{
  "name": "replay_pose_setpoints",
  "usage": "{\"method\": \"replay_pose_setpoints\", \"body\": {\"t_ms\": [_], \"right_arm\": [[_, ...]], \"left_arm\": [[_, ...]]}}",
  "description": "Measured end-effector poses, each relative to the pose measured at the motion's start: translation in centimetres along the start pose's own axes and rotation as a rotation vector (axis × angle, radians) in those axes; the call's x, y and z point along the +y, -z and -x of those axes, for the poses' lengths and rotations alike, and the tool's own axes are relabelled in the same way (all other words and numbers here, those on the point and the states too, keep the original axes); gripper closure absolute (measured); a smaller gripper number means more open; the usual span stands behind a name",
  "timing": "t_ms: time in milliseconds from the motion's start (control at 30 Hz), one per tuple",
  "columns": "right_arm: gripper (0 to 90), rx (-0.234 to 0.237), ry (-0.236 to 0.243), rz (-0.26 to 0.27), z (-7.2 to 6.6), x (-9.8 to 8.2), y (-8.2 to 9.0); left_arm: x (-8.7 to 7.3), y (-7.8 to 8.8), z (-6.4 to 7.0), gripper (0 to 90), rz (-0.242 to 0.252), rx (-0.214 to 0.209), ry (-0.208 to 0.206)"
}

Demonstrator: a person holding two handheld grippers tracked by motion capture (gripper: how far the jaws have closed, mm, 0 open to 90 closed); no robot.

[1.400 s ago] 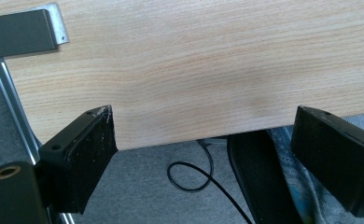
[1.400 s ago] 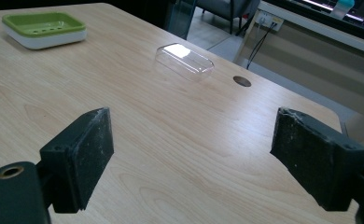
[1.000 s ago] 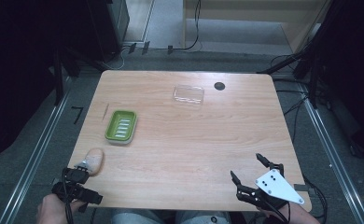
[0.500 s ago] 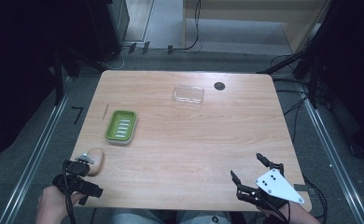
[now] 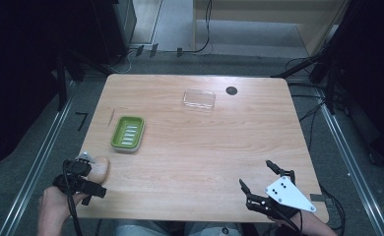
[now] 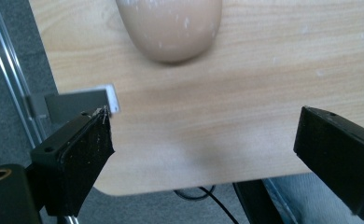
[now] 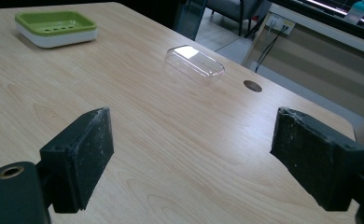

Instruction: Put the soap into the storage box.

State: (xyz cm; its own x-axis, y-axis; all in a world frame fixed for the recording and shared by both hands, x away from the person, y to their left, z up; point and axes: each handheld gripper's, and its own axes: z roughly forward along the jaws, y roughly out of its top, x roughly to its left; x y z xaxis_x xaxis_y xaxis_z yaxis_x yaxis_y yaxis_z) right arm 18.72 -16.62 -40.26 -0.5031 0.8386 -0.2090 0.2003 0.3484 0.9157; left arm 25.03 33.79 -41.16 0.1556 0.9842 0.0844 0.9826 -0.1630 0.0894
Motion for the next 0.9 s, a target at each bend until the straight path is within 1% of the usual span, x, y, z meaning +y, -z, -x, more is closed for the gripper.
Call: {"method": "replay_pose_setpoints", "body": {"t_ms": [133, 233, 267, 433, 600, 700, 800, 900], "right_arm": [[13.3, -0.001, -0.005, 0.001, 0.1, 0.0, 0.0], [13.3, -0.001, -0.002, 0.003, 0.0, 0.0, 0.0], [13.3, 0.001, 0.001, 0.002, 0.0, 0.0, -0.1], [13.3, -0.002, -0.001, 0.002, 0.0, 0.0, -0.1], [13.3, 0.0, 0.003, -0.001, -0.1, 0.0, -0.1], [13.3, -0.002, -0.002, -0.001, 0.0, 0.0, -0.1], [13.3, 0.001, 0.005, -0.001, 0.0, 0.0, -0.1], [13.3, -0.002, 0.002, -0.002, 0.0, 0.0, -0.1]], "left_arm": [[0.7, 0.3, -0.3, 4.8, 0.028, 0.001, 0.007], [1.1, 0.4, -0.4, 4.4, 0.027, -0.003, 0.004], [1.5, 0.3, -0.5, 4.3, 0.028, -0.001, 0.006], [2.1, 0.2, -0.7, 5.7, 0.027, 0.0, 0.015], [3.3, -0.2, -0.8, 5.8, 0.028, 0.004, 0.012], [3.8, -0.6, -0.8, 4.4, 0.021, 0.007, 0.024], [4.3, -1.2, -1.0, 3.0, 0.019, -0.003, 0.045], [4.7, -1.5, -1.0, 1.7, 0.015, 0.0, 0.053]]}}
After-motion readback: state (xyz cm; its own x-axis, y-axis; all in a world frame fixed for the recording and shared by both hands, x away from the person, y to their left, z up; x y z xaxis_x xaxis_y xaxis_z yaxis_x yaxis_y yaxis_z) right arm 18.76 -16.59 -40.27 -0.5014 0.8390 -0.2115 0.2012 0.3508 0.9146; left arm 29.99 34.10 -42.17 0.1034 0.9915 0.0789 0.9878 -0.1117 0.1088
